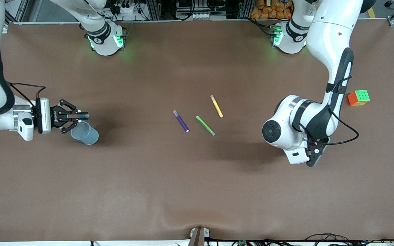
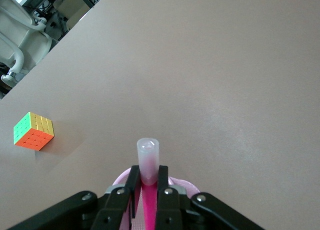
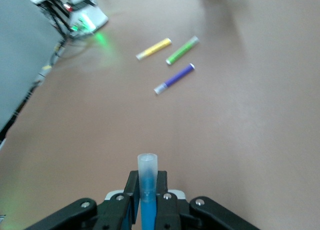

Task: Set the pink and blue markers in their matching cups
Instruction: 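Lift the pink marker with the left gripper while the right gripper carries the blue marker, then lower the pink marker into the pink cup while the right gripper holds the blue marker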

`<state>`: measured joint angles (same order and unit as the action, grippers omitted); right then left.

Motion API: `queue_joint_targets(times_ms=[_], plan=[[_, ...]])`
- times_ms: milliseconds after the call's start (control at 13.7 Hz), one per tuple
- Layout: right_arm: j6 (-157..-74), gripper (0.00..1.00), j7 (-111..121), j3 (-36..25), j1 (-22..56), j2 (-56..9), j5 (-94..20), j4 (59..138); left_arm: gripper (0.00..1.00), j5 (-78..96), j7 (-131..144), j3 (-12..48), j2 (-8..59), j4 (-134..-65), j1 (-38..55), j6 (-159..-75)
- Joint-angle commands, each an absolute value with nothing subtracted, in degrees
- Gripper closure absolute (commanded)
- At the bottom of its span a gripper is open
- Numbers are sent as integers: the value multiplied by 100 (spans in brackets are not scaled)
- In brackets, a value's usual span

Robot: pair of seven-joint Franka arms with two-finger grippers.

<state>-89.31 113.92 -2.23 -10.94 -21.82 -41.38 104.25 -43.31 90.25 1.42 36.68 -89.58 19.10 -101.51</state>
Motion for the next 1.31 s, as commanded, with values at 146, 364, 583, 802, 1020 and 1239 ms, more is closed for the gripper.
queue_joint_targets(times_ms=[146, 364, 583, 802, 1020, 1239], plan=[[-8271, 100, 12224, -123, -1467, -2927, -4517, 9660, 0, -4342, 9036, 149, 3604, -8983, 1934, -10081], [-7956, 100, 12357, -123, -1643, -2936, -4605, 9510, 0, -4316, 8878, 324, 3542, -8904, 1925, -10081], [-7717, 100, 12706, -114, -1784, -3023, -4667, 9413, 0, -4062, 8413, 369, 3472, -8781, 1934, -10081], [-7594, 100, 13586, -123, -1837, -3347, -4851, 9387, 0, -3194, 7928, 413, 3279, -8587, 1838, -10090], [-7567, 100, 13755, -123, -1942, -3769, -5115, 8985, 0, -2682, 7718, 422, 3095, -8174, 1854, -10090], [-7497, 100, 13746, -123, -2056, -3850, -5124, 8807, 0, -2155, 7078, 413, 2656, -8174, 1802, -10090]])
